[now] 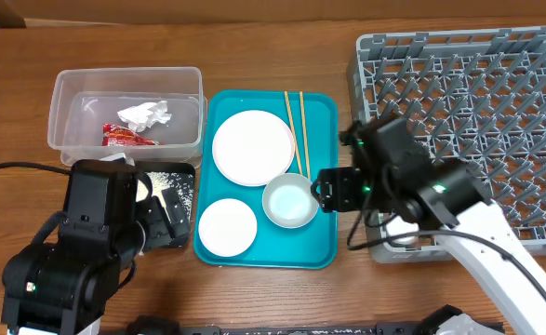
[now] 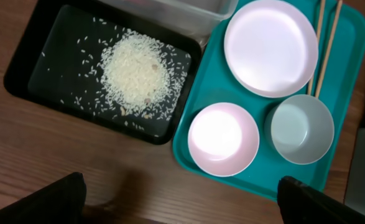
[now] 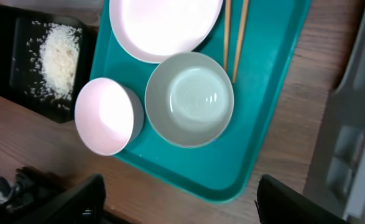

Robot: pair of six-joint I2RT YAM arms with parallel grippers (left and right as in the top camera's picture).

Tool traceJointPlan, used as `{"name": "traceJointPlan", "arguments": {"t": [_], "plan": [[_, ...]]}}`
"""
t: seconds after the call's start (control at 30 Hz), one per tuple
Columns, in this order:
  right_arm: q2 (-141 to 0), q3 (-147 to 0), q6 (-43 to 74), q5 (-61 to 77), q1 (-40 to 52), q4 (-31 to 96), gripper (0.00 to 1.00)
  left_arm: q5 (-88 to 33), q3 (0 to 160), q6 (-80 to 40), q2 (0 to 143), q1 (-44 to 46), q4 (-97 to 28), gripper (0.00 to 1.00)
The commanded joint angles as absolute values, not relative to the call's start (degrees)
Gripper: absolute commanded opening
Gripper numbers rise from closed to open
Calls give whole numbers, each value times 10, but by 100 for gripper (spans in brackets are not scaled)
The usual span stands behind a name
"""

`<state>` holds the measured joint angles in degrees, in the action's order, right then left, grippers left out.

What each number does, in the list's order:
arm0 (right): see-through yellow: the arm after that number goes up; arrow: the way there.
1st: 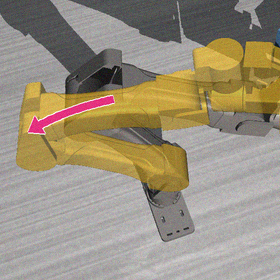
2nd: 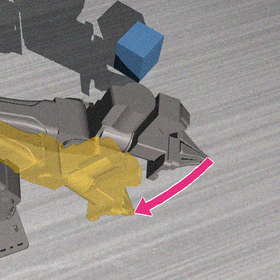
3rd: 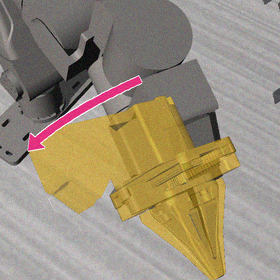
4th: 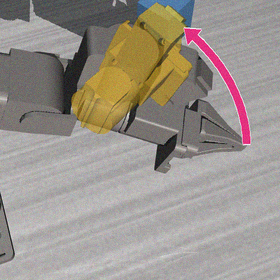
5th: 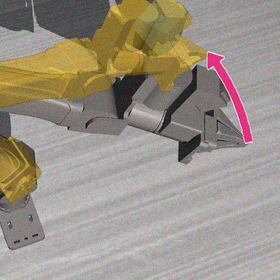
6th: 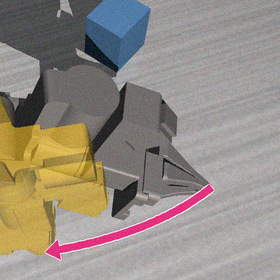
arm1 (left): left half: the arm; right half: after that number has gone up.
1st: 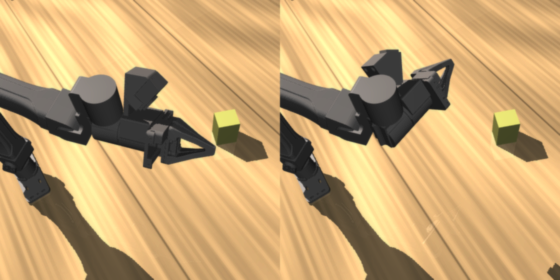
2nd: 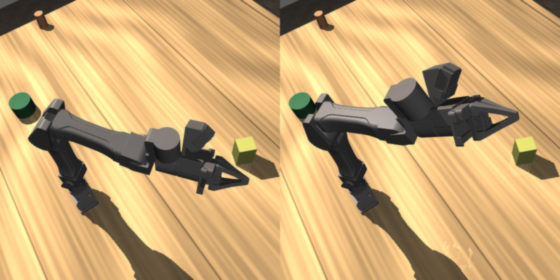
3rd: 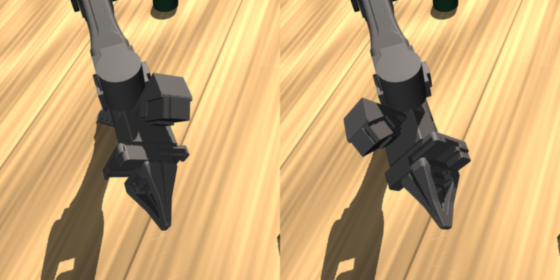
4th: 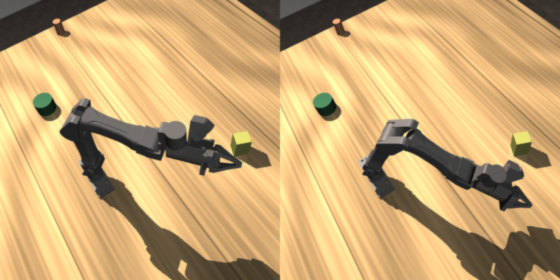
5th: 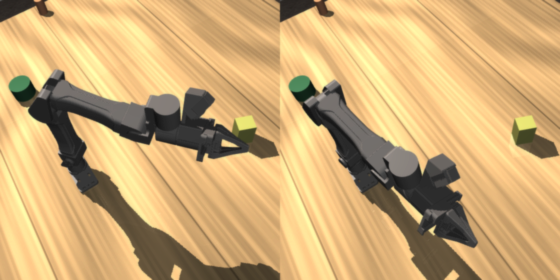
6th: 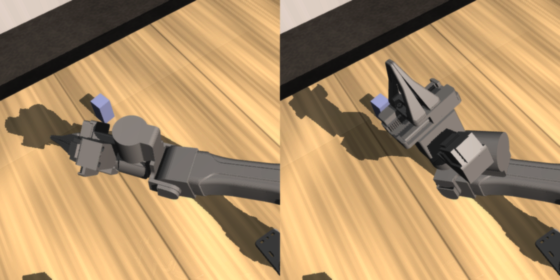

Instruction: Sort waste into correct bins and load items into the dishwasher

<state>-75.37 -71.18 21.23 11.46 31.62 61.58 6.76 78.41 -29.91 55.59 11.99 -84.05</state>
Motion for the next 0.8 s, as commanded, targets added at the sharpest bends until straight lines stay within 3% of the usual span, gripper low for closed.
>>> {"name": "traceJointPlan", "arguments": {"t": [0.0, 0.2, 0.6, 0.77], "plan": [[-789, -712, 212, 91, 335, 596, 80, 80, 791, -298, 558, 116, -846, 99], [-869, -712, 227, 91, 348, 589, 73, 80, 791, -298, 558, 116, -848, 100], [-871, -713, 228, 91, 348, 583, 72, 79, 791, -298, 559, 116, -848, 100], [-780, -713, 239, -4, 347, 542, 80, 79, 791, -298, 559, 116, -848, 100]]}}
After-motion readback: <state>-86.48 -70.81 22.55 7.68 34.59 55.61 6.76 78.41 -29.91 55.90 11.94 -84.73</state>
